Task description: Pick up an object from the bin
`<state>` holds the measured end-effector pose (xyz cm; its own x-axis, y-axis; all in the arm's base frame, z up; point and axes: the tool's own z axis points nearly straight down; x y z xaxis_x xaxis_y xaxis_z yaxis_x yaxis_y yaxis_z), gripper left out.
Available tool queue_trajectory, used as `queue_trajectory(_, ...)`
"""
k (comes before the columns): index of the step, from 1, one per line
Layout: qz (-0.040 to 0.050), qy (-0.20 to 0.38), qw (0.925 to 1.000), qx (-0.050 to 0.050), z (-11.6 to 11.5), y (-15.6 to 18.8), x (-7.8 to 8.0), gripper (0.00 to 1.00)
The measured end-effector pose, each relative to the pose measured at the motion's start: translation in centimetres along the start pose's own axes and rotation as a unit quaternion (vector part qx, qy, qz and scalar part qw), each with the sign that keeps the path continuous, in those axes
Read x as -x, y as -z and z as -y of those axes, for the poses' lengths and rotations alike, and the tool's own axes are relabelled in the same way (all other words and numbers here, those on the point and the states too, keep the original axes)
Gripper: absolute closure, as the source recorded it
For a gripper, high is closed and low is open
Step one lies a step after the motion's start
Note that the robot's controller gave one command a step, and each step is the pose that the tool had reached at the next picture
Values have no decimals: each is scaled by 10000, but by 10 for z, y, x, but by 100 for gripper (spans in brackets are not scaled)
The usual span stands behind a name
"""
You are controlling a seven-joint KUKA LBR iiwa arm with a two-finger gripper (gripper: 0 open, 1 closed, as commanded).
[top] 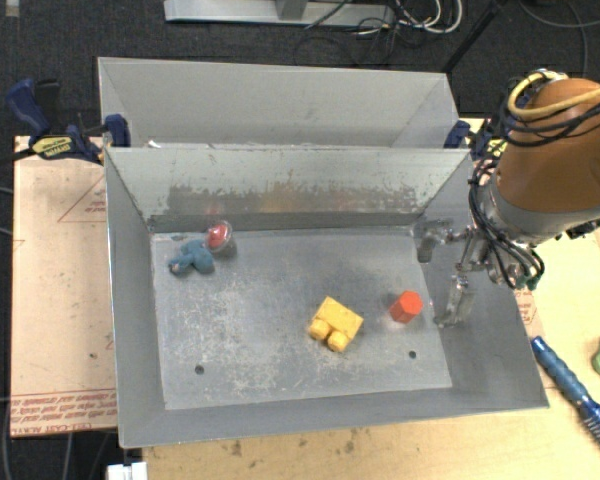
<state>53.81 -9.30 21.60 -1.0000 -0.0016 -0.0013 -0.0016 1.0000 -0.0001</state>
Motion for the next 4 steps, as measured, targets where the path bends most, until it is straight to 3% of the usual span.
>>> queue_trajectory(1, -19, 1567, 9876, 14, 24, -137, 38, 0)
queue_trajectory(2, 2, 1568, 9876, 6, 24, -134, 40, 100)
queue_trajectory(3, 2, 1570, 9876, 6, 23, -134, 40, 0)
queue_trajectory(4, 13, 1365, 9906, 20, -44, -92, 25, 0)
